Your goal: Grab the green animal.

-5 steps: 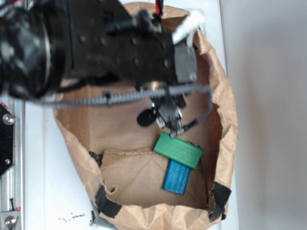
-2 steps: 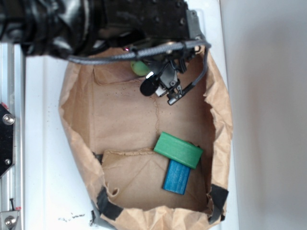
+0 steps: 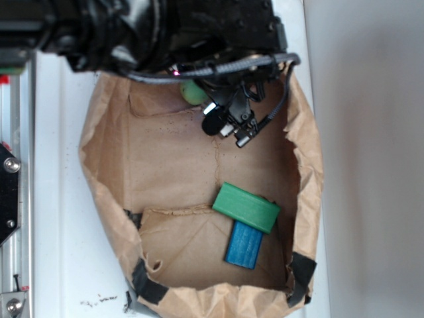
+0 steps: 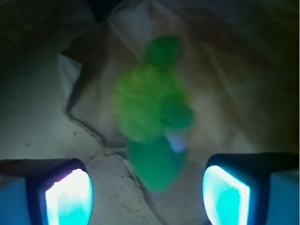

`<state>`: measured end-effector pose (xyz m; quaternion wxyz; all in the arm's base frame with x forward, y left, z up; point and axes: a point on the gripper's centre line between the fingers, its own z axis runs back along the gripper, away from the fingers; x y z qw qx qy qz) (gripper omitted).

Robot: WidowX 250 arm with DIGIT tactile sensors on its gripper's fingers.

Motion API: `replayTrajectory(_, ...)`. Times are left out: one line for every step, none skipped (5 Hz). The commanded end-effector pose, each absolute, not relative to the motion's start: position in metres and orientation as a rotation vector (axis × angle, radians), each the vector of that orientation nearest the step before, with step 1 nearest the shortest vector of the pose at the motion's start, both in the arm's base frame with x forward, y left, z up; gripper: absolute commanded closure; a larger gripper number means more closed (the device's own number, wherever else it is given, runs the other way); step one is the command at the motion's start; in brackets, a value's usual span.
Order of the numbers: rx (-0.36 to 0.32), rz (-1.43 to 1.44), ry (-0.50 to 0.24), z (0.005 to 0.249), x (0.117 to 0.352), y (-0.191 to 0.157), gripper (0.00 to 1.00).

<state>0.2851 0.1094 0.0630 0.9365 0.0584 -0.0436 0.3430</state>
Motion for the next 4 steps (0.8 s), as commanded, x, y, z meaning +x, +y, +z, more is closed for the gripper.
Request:
replayTrajectory(0.111, 0.729, -0.144, 0.079, 0.288, 0.125, 0.0)
replayTrajectory(0.111, 0.729, -0.144, 0.079, 0.288, 0.125, 0.0)
replayTrajectory(0.111, 0.729, -0.144, 0.079, 0.288, 0.125, 0.0)
replayTrajectory(0.189, 0.798, -0.135, 0.046, 0.312, 0.144, 0.0)
